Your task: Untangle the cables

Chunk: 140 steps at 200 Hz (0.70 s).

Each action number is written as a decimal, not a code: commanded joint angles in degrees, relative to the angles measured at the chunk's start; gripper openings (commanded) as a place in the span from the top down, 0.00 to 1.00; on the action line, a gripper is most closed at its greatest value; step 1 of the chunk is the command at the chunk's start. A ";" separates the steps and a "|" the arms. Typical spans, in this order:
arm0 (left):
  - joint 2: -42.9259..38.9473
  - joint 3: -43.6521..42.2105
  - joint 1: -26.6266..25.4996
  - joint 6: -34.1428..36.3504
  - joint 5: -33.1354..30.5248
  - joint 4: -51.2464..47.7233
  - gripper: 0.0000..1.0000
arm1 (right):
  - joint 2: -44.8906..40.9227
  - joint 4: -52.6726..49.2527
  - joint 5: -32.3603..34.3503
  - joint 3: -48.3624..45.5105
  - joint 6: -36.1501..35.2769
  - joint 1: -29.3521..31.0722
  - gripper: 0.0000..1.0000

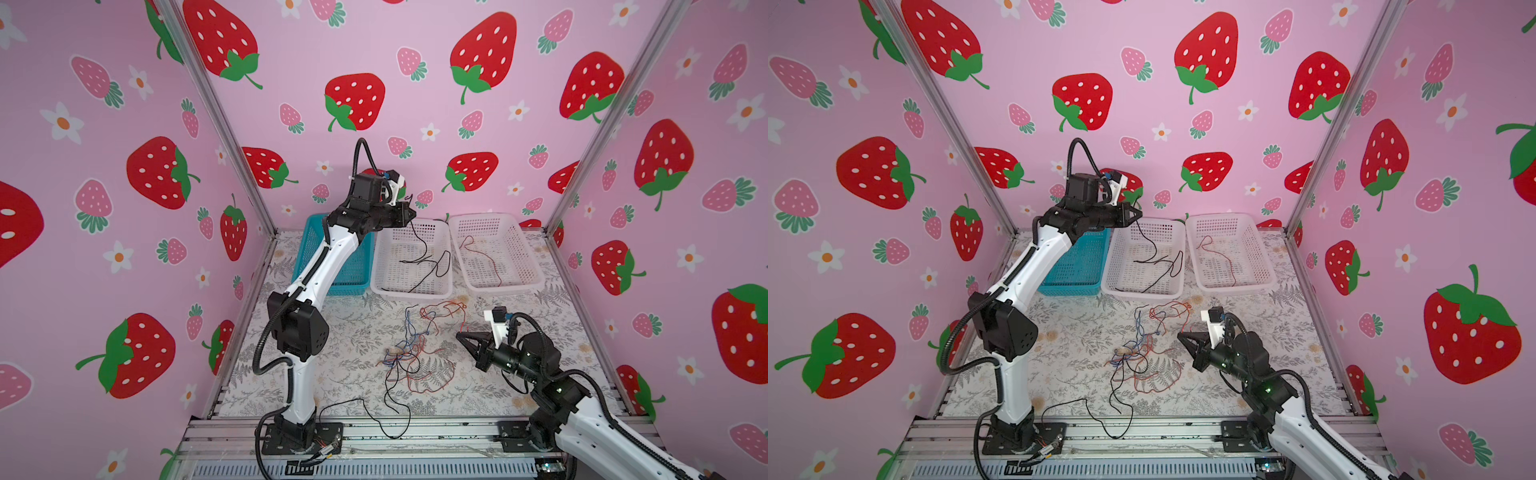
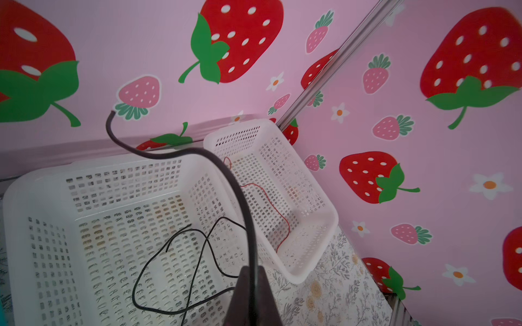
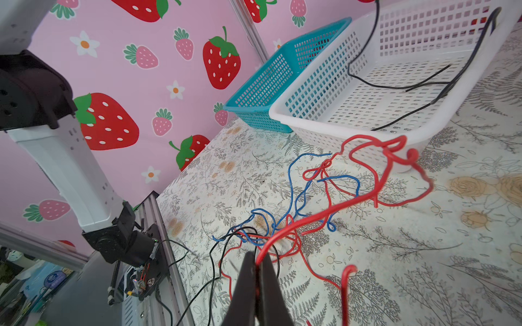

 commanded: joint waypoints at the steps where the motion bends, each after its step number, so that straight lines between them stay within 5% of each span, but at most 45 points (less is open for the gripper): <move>1: 1.28 -1.02 -0.46 3.65 -1.94 -2.42 0.88 | -2.28 -0.84 -2.59 2.43 -0.50 -0.37 1.00; 18: 2.75 -2.27 -0.59 4.58 -3.32 -3.72 0.72 | -3.11 -1.29 -2.68 2.73 -0.24 -0.35 1.00; 83: 1.52 -1.81 -0.85 5.69 -5.30 -13.62 0.43 | -4.63 -4.64 -1.26 4.75 0.00 -0.37 1.00; 140: -22.67 -29.85 -1.03 -14.63 -10.09 -11.96 0.32 | -5.56 -8.13 3.36 4.64 -0.55 -0.37 1.00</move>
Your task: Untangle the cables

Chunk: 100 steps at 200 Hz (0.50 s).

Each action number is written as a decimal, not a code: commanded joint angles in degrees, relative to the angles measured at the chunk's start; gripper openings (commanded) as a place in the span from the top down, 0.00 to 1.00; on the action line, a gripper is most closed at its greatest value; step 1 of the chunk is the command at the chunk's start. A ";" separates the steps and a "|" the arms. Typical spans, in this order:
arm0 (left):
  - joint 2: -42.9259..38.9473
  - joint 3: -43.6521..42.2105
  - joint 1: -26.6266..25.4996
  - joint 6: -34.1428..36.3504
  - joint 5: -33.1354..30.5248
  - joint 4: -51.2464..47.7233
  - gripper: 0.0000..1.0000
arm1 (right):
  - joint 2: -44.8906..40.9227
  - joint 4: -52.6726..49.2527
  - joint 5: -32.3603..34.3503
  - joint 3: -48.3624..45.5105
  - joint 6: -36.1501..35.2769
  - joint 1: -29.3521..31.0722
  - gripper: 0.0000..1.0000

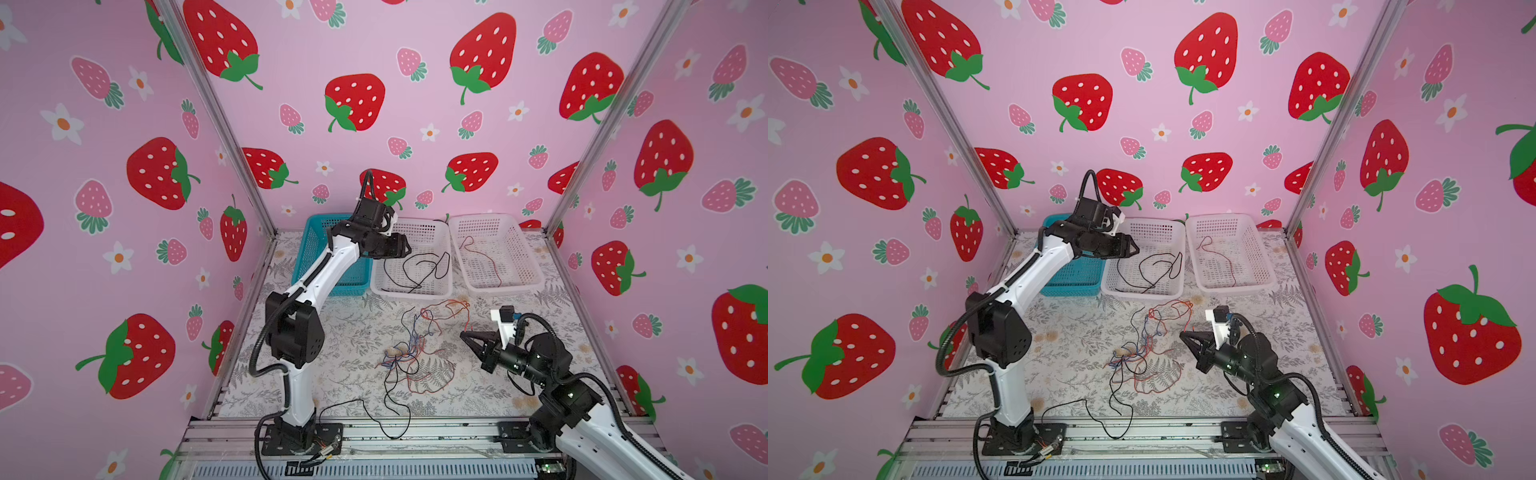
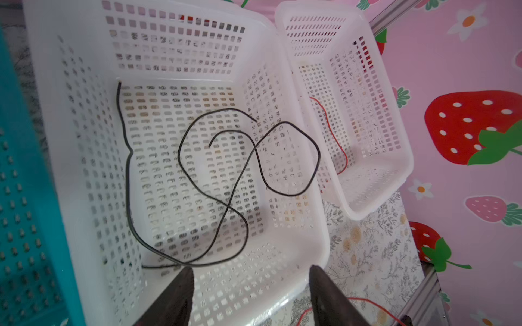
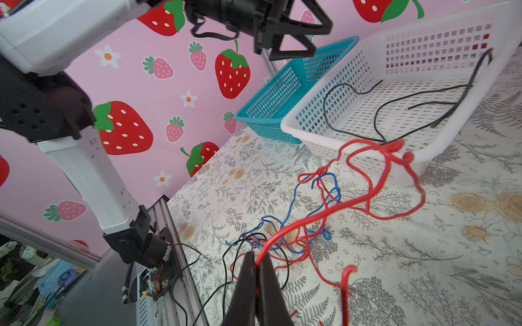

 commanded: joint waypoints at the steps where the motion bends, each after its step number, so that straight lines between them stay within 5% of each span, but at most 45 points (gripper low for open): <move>1: -11.45 -11.35 -0.44 -11.89 -2.17 -0.64 0.32 | -1.03 -1.09 2.41 1.01 -0.56 -0.37 1.00; 31: -26.64 -30.99 -2.91 -26.00 -8.44 0.43 0.31 | -1.34 -1.80 3.27 1.09 -0.87 -0.37 1.00; 66: -40.49 -43.27 -11.10 -43.53 -24.20 -9.42 0.29 | -1.01 -1.89 3.38 1.44 -1.04 -0.36 1.00; 100: -51.02 -53.03 -19.91 -59.04 -29.81 -14.32 0.30 | -0.86 -2.17 3.58 1.36 -1.25 -0.37 1.00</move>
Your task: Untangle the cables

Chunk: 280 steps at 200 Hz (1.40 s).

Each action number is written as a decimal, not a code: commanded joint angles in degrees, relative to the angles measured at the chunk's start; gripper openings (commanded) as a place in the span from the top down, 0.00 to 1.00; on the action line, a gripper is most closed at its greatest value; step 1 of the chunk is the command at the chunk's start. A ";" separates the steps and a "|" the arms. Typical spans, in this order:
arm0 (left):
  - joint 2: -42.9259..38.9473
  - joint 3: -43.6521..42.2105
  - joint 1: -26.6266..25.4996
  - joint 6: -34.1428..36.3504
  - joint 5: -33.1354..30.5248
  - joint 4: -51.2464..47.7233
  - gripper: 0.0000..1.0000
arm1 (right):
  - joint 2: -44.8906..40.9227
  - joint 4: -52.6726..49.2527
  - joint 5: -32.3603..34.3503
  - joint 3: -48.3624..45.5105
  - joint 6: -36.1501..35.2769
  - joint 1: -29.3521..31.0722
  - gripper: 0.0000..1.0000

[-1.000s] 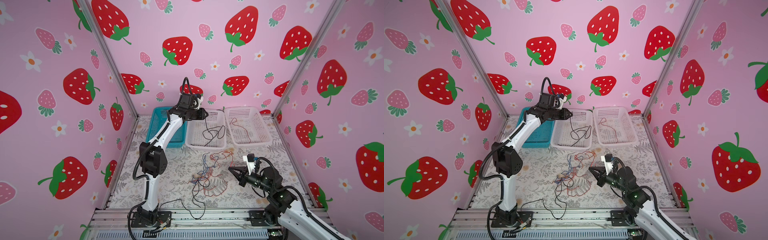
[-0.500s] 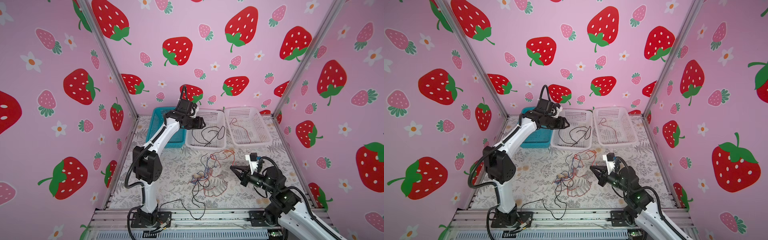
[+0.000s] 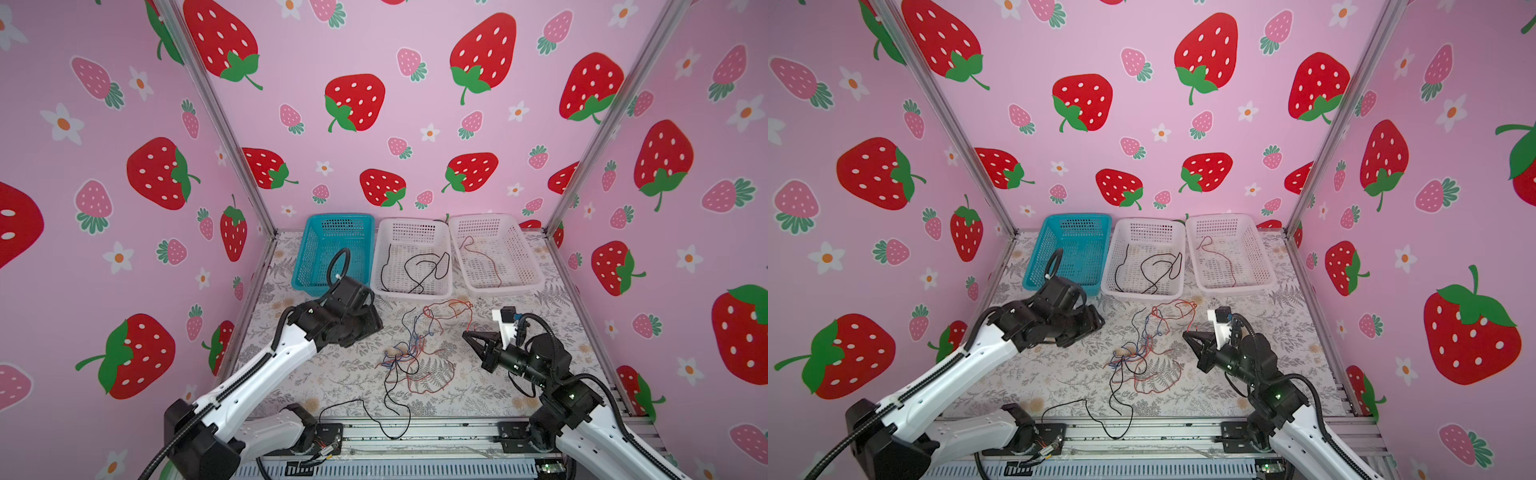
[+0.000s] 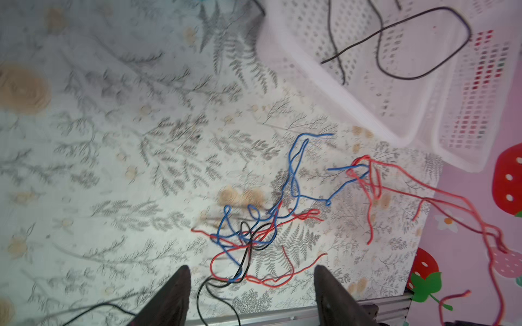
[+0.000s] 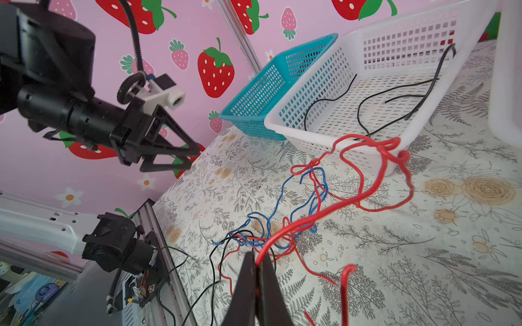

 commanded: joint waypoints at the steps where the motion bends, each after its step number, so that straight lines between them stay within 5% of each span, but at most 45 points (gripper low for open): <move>1: -6.18 -4.96 -4.91 -17.05 -9.36 -6.65 0.30 | -0.29 0.29 0.76 1.36 -1.08 -0.37 1.00; 54: -11.17 -14.95 -15.53 -32.53 -10.16 -7.05 0.32 | -0.40 0.19 1.24 1.09 -0.96 -0.37 1.00; 185: 0.94 -27.03 -30.98 -44.66 -6.04 10.84 0.45 | -0.41 0.56 1.61 0.56 -1.40 -0.37 1.00; 207: 2.98 -26.92 -31.52 -44.40 -6.18 12.29 0.52 | -0.61 0.34 1.60 0.65 -1.48 -0.37 1.00; 260: -2.29 -27.20 -31.21 -43.72 -9.58 10.92 0.99 | -1.54 -0.23 1.86 0.48 -1.49 -0.37 1.00; 280: -7.51 -23.49 -30.44 -40.58 -13.71 6.31 1.00 | -1.54 0.06 1.86 0.40 -1.49 -0.38 1.00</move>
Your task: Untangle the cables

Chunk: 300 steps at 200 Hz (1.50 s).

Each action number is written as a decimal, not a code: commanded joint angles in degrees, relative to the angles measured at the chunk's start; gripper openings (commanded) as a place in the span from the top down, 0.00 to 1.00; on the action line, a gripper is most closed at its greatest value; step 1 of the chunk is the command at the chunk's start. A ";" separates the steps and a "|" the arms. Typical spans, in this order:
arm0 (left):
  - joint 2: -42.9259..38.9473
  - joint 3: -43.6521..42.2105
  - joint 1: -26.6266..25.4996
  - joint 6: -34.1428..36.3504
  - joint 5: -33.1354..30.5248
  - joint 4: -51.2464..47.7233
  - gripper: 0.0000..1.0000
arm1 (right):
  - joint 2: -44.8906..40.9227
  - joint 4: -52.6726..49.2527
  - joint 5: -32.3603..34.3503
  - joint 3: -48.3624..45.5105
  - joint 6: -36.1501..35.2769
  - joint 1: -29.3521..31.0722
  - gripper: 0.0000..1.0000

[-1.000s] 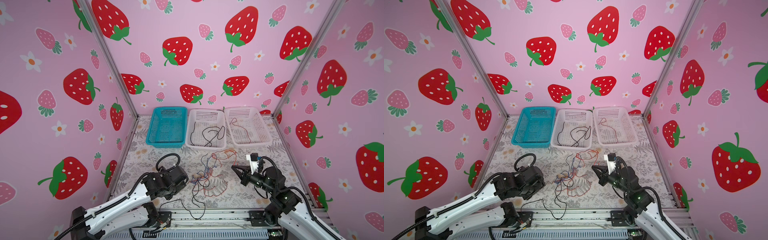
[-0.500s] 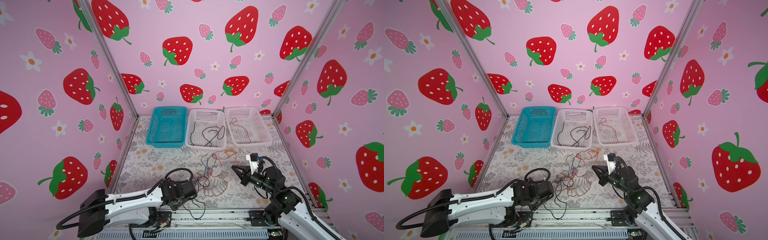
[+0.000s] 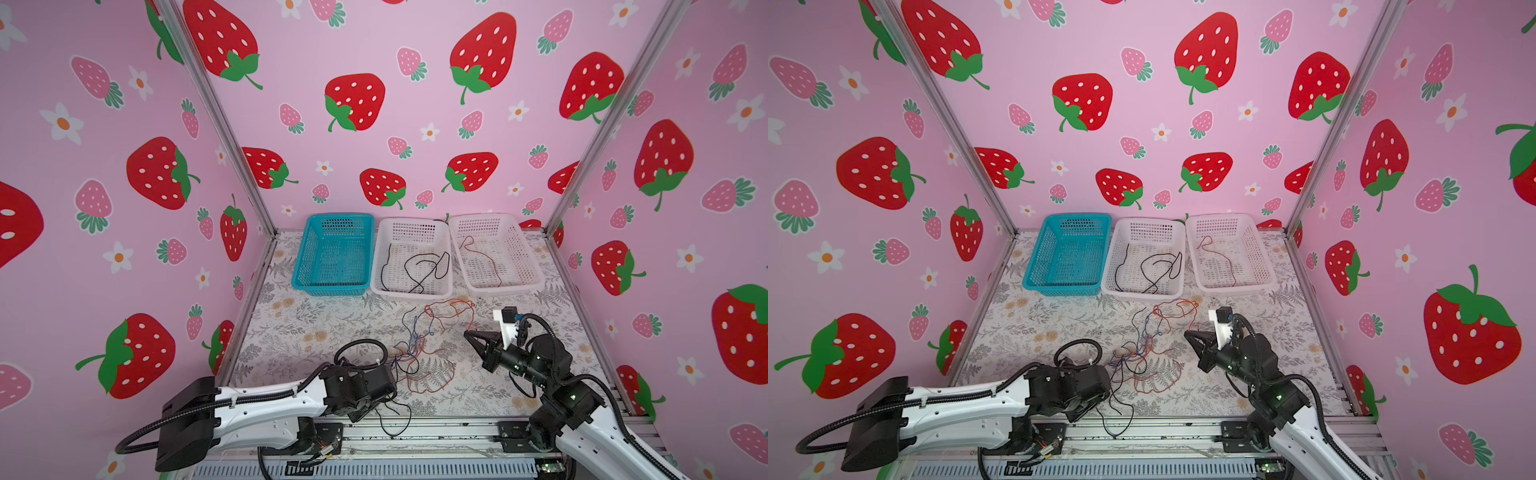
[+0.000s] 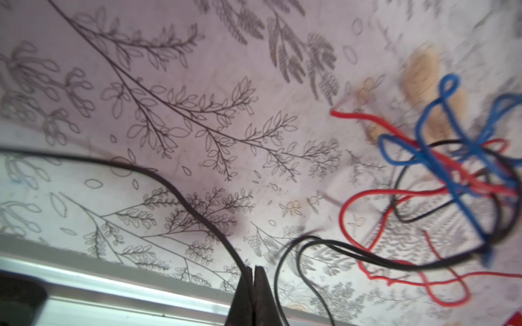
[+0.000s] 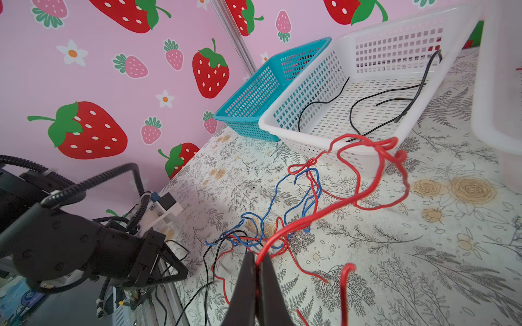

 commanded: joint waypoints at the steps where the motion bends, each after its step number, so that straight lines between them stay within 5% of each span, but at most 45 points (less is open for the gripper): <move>1: -4.92 3.99 0.78 1.37 -5.81 -6.06 1.00 | -0.56 0.98 0.57 0.39 -0.44 -0.37 1.00; 50: -10.41 19.03 5.70 15.65 -9.01 -11.49 1.00 | -0.51 1.72 1.01 -0.44 0.00 -0.37 1.00; 89: -9.78 35.49 9.02 31.08 -8.66 -6.37 1.00 | 0.70 2.07 2.70 -2.19 0.51 -0.42 1.00; 147: 3.59 66.46 9.51 47.70 -7.13 -4.89 1.00 | 5.68 1.31 3.26 -2.04 -0.96 -0.38 1.00; 173: 10.57 80.72 9.76 53.05 -6.35 -5.59 1.00 | 8.24 0.71 2.02 -1.08 -1.44 -0.30 0.82; 230: 25.08 107.65 12.80 57.05 -0.68 -9.25 1.00 | 5.53 2.45 -4.05 2.87 -2.97 -0.18 0.56; 300: 28.41 106.15 23.19 51.12 10.93 -5.67 1.00 | 11.32 17.12 -16.98 9.54 -3.51 4.54 0.42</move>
